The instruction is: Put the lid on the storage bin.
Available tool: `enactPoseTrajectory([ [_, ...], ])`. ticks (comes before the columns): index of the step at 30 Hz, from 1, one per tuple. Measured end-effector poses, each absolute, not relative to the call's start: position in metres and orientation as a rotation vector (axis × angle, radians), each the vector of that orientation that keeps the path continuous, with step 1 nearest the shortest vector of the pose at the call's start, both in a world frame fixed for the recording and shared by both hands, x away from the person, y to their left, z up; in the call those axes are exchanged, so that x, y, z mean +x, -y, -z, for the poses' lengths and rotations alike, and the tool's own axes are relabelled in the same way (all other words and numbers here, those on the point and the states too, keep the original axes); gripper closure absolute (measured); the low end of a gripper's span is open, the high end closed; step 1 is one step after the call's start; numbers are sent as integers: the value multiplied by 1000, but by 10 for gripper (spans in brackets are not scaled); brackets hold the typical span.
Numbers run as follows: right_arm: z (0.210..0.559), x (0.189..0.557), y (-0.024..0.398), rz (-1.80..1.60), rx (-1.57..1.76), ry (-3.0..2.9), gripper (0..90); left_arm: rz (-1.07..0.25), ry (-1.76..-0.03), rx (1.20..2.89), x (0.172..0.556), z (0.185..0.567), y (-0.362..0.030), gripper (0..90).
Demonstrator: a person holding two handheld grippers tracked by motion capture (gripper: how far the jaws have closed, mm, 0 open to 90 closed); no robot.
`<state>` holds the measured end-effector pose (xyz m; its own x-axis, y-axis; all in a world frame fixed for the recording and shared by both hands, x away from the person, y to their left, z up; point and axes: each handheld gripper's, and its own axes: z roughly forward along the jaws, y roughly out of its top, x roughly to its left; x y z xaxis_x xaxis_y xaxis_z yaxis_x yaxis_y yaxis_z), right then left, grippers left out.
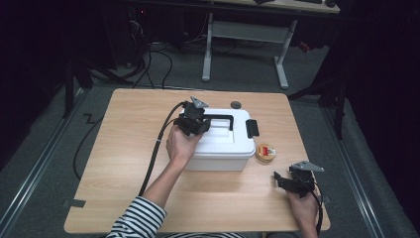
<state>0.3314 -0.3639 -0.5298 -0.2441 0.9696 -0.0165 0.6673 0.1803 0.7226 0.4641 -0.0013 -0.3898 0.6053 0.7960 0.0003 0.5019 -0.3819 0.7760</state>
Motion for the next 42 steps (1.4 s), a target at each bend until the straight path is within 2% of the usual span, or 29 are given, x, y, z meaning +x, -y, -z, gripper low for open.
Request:
enactPoseTrajectory([
  [25,530,331,364,-833,1535,-1982,310,-480,-1001,2038,459,392,-7,758],
  [42,530,331,364,-833,1535,-1982,311,-458,-971,2028,456,393,-12,773],
])
